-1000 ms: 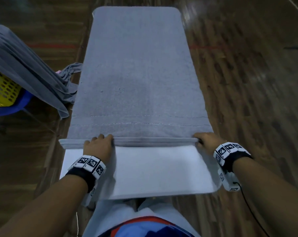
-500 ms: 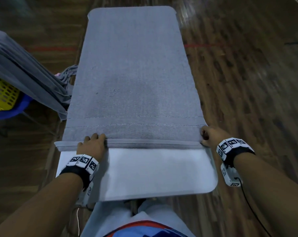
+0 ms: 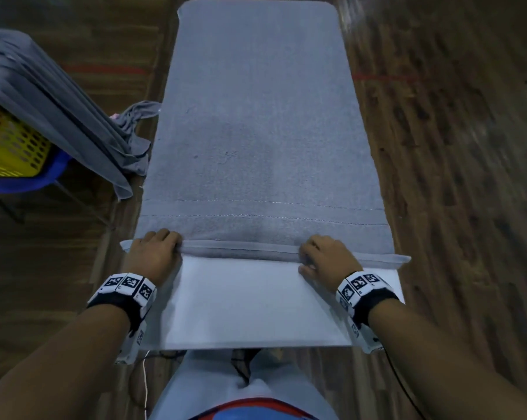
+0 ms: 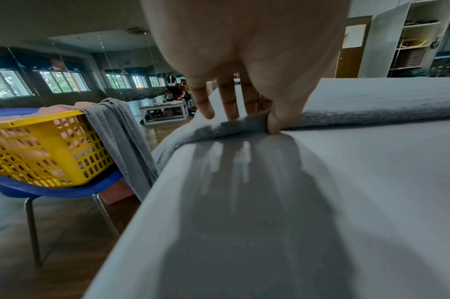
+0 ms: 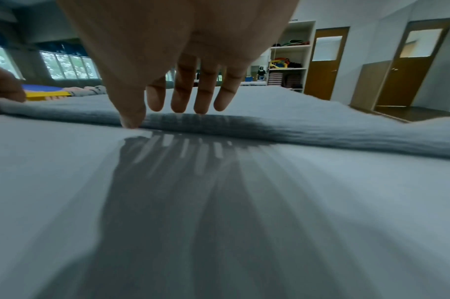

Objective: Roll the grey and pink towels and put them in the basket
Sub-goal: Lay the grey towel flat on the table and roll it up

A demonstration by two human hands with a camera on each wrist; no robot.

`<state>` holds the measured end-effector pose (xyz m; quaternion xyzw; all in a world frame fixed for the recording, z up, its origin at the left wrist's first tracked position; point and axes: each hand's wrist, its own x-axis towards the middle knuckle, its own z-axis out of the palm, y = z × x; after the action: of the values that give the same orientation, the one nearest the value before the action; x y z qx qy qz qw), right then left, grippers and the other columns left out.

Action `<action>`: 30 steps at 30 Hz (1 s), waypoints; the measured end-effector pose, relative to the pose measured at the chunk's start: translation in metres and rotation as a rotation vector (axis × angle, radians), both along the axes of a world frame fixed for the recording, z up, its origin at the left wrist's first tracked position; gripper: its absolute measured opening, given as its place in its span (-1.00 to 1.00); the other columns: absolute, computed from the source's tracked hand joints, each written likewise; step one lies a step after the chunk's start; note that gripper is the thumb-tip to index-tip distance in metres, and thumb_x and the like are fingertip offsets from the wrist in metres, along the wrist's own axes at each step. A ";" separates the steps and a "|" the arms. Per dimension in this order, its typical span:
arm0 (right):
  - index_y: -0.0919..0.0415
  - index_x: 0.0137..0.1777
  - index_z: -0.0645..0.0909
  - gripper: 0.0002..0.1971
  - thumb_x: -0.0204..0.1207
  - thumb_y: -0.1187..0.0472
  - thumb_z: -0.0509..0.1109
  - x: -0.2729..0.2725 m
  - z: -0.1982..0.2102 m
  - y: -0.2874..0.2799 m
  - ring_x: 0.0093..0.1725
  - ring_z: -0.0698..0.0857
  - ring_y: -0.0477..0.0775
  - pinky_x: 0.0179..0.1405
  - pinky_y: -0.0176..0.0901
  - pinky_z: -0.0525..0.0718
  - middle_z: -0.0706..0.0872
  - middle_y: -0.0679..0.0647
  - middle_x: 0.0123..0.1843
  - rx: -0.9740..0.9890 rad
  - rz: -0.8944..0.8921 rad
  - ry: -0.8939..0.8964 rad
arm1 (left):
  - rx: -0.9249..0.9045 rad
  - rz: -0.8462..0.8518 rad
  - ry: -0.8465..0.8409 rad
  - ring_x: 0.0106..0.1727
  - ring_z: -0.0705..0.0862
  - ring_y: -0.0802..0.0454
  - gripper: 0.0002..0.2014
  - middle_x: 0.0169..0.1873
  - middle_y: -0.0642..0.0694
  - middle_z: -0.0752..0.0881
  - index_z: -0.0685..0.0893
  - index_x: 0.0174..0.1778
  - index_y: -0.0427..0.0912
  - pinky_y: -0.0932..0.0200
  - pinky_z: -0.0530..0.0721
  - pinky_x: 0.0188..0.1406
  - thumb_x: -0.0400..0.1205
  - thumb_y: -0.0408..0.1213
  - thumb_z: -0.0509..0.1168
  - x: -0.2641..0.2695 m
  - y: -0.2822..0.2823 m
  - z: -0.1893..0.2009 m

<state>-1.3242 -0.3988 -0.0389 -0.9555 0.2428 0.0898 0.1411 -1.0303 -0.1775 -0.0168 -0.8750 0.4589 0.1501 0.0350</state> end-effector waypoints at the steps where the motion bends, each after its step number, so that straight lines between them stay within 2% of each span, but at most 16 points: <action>1: 0.00 -0.08 0.55 -0.81 0.46 -0.07 0.40 0.012 -0.001 0.007 -0.08 0.54 0.06 -0.06 -0.09 0.52 0.59 -0.03 -0.02 0.003 0.022 -0.009 | -0.016 -0.007 -0.011 0.17 0.63 -0.19 -0.77 0.15 -0.12 0.69 0.67 0.19 -0.07 -0.06 0.45 0.10 0.62 -0.22 0.30 0.007 0.004 0.001; 5: 0.04 0.02 0.57 -0.76 0.47 -0.06 0.42 0.059 -0.004 0.025 -0.02 0.57 0.12 -0.04 -0.06 0.49 0.60 0.01 0.04 -0.015 0.085 -0.008 | -0.031 -0.088 -0.010 0.08 0.71 -0.12 -0.76 0.08 -0.05 0.76 0.68 0.20 0.01 0.00 0.54 0.12 0.66 -0.14 0.22 0.034 0.010 0.000; 8: 0.03 0.15 0.57 -0.74 0.54 -0.06 0.33 0.090 -0.006 0.029 0.08 0.58 0.14 0.05 -0.04 0.50 0.60 0.02 0.13 -0.017 0.083 0.035 | -0.100 -0.120 0.064 0.02 0.73 -0.13 -0.81 0.04 -0.07 0.77 0.67 0.15 -0.03 0.01 0.54 0.05 0.68 -0.17 0.22 0.053 0.009 -0.004; 10: 0.06 0.21 0.61 -0.73 0.61 0.01 0.24 0.107 -0.006 0.026 0.11 0.62 0.18 0.08 -0.04 0.55 0.64 0.06 0.17 0.000 0.067 0.080 | -0.138 -0.137 0.125 -0.01 0.71 -0.16 -0.83 0.04 -0.11 0.76 0.66 0.12 -0.08 0.01 0.56 -0.02 0.68 -0.18 0.23 0.064 0.007 -0.006; 13: 0.11 0.08 0.65 -0.76 0.65 0.05 0.19 0.122 -0.006 0.017 0.01 0.67 0.19 -0.06 -0.07 0.58 0.71 0.09 0.08 0.084 -0.049 0.089 | -0.111 -0.162 0.202 -0.02 0.67 -0.18 -0.82 0.04 -0.16 0.71 0.65 0.13 -0.13 0.04 0.54 -0.07 0.70 -0.18 0.23 0.083 0.012 -0.010; 16: 0.11 -0.08 0.63 -0.80 0.64 0.05 0.25 0.128 -0.006 0.010 -0.19 0.62 0.16 -0.25 -0.13 0.45 0.73 0.10 -0.11 0.186 -0.185 0.090 | -0.131 -0.219 0.206 -0.02 0.65 -0.21 -0.80 0.05 -0.21 0.67 0.69 0.12 -0.18 -0.02 0.61 -0.02 0.68 -0.20 0.27 0.103 0.029 -0.011; 19: 0.10 -0.21 0.61 -0.78 0.63 0.06 0.28 0.134 -0.007 0.008 -0.27 0.60 0.13 -0.32 -0.15 0.43 0.70 0.07 -0.27 0.261 -0.256 0.111 | -0.135 -0.225 0.205 0.05 0.64 -0.24 -0.79 0.08 -0.20 0.67 0.72 0.14 -0.19 -0.10 0.62 0.02 0.66 -0.20 0.31 0.120 0.050 -0.012; 22: 0.07 -0.27 0.58 -0.76 0.63 0.05 0.29 0.138 -0.006 0.007 -0.29 0.62 0.10 -0.35 -0.15 0.44 0.66 0.02 -0.34 0.293 -0.298 0.132 | -0.139 -0.250 0.211 0.09 0.63 -0.24 -0.79 0.10 -0.21 0.68 0.73 0.15 -0.20 -0.10 0.62 0.01 0.65 -0.25 0.33 0.132 0.062 -0.016; 24: 0.07 -0.29 0.57 -0.75 0.62 0.06 0.29 0.140 -0.005 0.008 -0.29 0.62 0.09 -0.32 -0.15 0.48 0.67 0.02 -0.35 0.303 -0.324 0.137 | -0.152 -0.196 0.262 0.07 0.64 -0.22 -0.81 0.07 -0.22 0.70 0.72 0.13 -0.21 -0.06 0.60 0.00 0.64 -0.28 0.33 0.137 0.064 -0.019; 25: 0.06 -0.31 0.56 -0.75 0.62 0.07 0.29 0.141 -0.004 0.008 -0.30 0.62 0.09 -0.30 -0.13 0.50 0.67 0.02 -0.36 0.311 -0.340 0.136 | -0.174 -0.117 0.316 0.02 0.64 -0.20 -0.83 0.02 -0.21 0.71 0.71 0.10 -0.21 -0.01 0.59 -0.03 0.63 -0.30 0.33 0.140 0.063 -0.020; 28: 0.08 -0.32 0.55 -0.73 0.63 0.07 0.29 0.143 -0.001 0.011 -0.28 0.62 0.10 -0.23 -0.08 0.55 0.67 0.04 -0.36 0.338 -0.377 0.130 | -0.304 0.167 0.518 -0.25 0.61 -0.01 -0.96 -0.24 -0.04 0.69 0.62 -0.07 -0.11 0.17 0.49 -0.31 0.62 -0.33 0.30 0.148 0.056 -0.022; 30: 0.10 -0.31 0.54 -0.72 0.65 0.07 0.27 0.144 0.000 0.012 -0.26 0.63 0.14 -0.19 -0.05 0.57 0.68 0.08 -0.34 0.349 -0.398 0.122 | -0.324 0.210 0.608 -0.36 0.56 0.11 -0.91 -0.35 0.05 0.64 0.55 -0.12 -0.07 0.26 0.44 -0.39 0.64 -0.35 0.25 0.154 0.046 -0.024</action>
<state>-1.1804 -0.3872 -0.0386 -0.8431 0.4146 0.1581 0.3038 -0.8763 -0.1313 -0.0408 -0.8270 0.3738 0.3316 -0.2578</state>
